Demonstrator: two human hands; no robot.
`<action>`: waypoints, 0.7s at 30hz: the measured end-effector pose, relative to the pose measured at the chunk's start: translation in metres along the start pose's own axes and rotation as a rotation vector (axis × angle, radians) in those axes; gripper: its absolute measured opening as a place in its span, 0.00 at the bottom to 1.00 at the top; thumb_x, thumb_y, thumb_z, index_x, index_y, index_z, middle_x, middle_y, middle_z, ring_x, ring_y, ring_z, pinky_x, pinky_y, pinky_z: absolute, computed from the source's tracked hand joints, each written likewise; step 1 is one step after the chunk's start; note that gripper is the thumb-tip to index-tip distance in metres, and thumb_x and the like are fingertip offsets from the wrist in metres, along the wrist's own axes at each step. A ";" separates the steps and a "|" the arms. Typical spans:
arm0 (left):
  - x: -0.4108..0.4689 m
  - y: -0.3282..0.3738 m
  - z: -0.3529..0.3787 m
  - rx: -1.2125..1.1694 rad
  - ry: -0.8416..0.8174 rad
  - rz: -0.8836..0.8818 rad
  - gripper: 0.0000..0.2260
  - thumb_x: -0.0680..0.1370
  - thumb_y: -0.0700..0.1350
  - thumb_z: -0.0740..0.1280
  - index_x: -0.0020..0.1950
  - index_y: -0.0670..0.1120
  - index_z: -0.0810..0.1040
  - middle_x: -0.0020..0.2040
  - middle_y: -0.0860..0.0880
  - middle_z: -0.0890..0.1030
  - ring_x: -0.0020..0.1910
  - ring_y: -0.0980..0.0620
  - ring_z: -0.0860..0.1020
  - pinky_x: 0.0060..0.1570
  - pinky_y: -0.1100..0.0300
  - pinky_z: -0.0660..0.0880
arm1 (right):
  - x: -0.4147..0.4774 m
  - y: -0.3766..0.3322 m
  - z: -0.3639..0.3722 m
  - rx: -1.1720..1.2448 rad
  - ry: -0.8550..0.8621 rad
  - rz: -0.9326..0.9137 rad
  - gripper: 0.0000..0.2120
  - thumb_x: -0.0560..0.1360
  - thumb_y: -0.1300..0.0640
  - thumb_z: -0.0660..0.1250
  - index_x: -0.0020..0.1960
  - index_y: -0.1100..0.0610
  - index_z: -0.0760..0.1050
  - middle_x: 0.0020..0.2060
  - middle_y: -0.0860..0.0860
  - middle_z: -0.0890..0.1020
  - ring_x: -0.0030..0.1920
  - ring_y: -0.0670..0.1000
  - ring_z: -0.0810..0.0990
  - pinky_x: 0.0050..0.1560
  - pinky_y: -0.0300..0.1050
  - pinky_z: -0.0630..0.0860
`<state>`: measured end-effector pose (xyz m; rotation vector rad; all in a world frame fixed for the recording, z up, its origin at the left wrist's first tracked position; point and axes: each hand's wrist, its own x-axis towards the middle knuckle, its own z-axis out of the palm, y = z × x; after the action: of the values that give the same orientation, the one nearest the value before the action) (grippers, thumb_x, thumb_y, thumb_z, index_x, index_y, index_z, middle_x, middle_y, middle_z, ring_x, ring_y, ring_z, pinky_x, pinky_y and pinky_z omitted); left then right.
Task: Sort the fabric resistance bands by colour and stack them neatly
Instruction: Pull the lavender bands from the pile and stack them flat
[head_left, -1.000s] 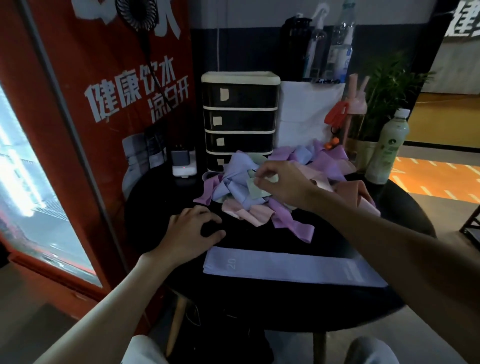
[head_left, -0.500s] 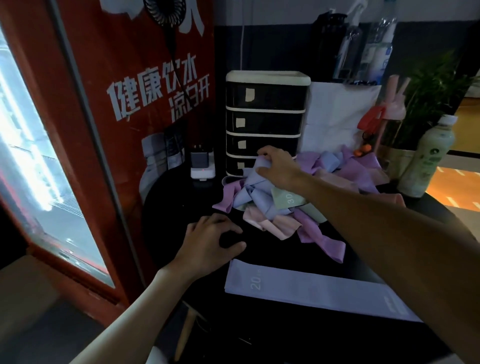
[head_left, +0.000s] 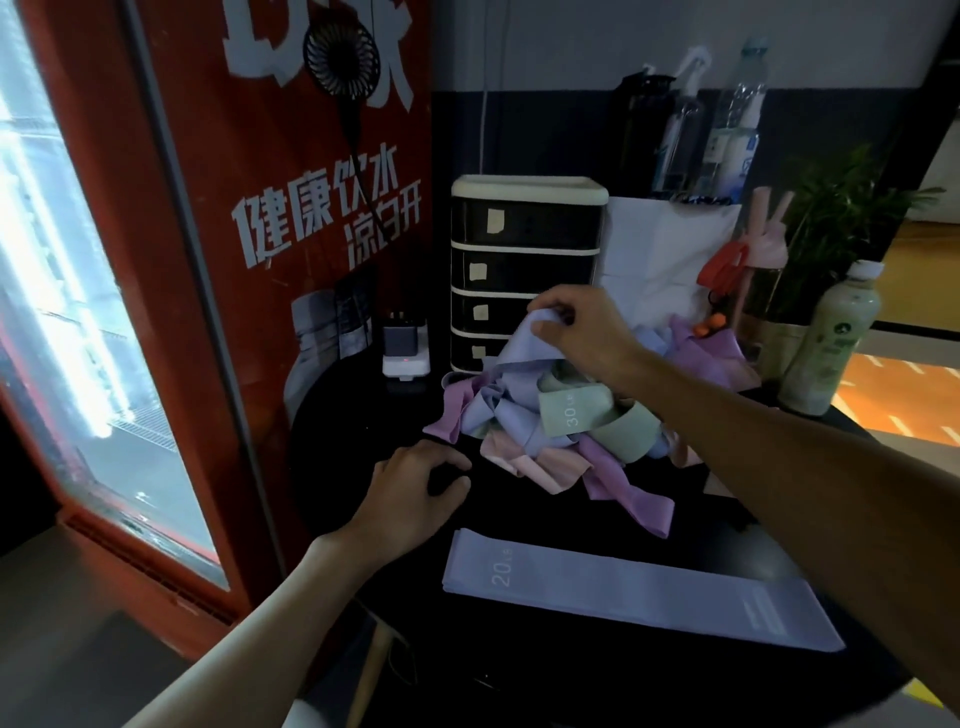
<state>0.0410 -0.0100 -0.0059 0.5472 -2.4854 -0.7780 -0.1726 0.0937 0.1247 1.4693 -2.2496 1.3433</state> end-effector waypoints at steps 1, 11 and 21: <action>0.001 0.002 -0.003 -0.038 0.034 0.004 0.11 0.74 0.55 0.67 0.54 0.56 0.81 0.54 0.60 0.79 0.60 0.56 0.76 0.65 0.47 0.71 | -0.002 -0.006 -0.007 0.017 0.012 -0.029 0.09 0.74 0.67 0.68 0.54 0.61 0.81 0.45 0.50 0.81 0.46 0.46 0.77 0.43 0.25 0.70; 0.041 0.090 -0.054 -0.269 0.254 0.293 0.08 0.79 0.41 0.70 0.55 0.49 0.74 0.53 0.51 0.74 0.50 0.63 0.73 0.50 0.75 0.68 | -0.036 -0.045 -0.063 0.104 0.025 -0.221 0.07 0.75 0.67 0.69 0.53 0.60 0.80 0.43 0.43 0.80 0.41 0.33 0.77 0.44 0.29 0.74; 0.043 0.126 -0.043 -0.320 0.222 0.427 0.08 0.78 0.35 0.69 0.56 0.45 0.78 0.48 0.53 0.81 0.50 0.58 0.78 0.48 0.69 0.72 | -0.074 -0.037 -0.097 0.103 -0.006 -0.194 0.07 0.75 0.68 0.69 0.52 0.63 0.80 0.47 0.62 0.83 0.48 0.63 0.80 0.47 0.50 0.76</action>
<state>0.0017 0.0462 0.1159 -0.0155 -2.1090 -0.8610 -0.1375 0.2092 0.1644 1.6768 -2.0068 1.4138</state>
